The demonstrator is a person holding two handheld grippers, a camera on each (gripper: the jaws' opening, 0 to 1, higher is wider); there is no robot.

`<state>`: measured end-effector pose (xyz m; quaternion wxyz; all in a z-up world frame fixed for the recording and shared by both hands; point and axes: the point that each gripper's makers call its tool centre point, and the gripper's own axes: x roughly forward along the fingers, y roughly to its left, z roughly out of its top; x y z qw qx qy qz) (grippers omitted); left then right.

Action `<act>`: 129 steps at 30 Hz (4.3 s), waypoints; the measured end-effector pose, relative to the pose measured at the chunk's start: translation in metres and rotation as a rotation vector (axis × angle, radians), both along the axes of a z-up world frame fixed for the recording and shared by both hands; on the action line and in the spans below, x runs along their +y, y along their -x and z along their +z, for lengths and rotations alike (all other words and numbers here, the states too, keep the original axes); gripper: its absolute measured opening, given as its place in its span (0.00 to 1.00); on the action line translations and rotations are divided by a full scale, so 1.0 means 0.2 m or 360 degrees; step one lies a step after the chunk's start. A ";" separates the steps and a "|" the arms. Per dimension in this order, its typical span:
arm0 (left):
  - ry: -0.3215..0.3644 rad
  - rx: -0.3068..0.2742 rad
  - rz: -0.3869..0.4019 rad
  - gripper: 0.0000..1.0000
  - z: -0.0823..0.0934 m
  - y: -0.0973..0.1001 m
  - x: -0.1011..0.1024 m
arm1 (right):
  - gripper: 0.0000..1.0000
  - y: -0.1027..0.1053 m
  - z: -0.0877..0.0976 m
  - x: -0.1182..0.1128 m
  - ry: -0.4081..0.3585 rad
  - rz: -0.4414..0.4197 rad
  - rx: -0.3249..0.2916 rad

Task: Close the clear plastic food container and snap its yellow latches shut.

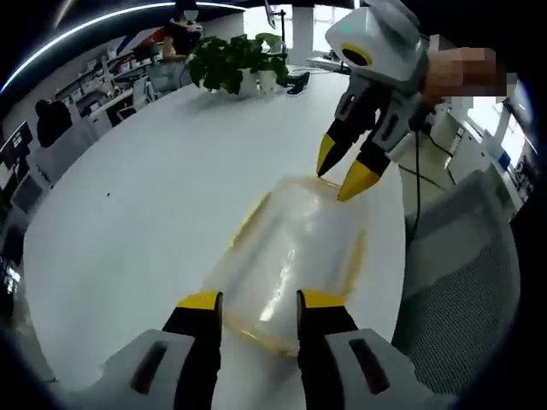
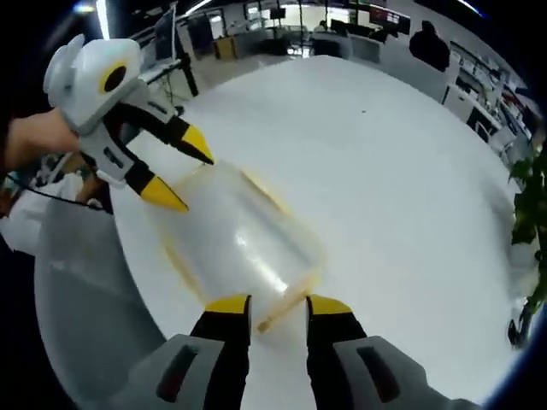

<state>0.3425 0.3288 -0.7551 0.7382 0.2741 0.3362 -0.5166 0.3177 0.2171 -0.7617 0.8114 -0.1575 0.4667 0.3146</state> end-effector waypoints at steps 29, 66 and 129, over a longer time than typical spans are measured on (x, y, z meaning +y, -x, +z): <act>0.0257 0.0041 -0.0495 0.29 0.02 0.12 -0.22 | 0.13 -0.11 0.08 0.37 -0.0278 0.0452 -0.0179; 0.0255 0.0009 -0.0441 0.38 0.01 0.11 -0.20 | 0.38 -0.26 0.05 0.34 -0.0266 0.0525 0.0239; -0.0195 -0.0395 -0.0565 0.39 -0.09 0.26 -0.29 | 0.14 -0.20 -0.07 0.36 0.0243 0.1212 0.0931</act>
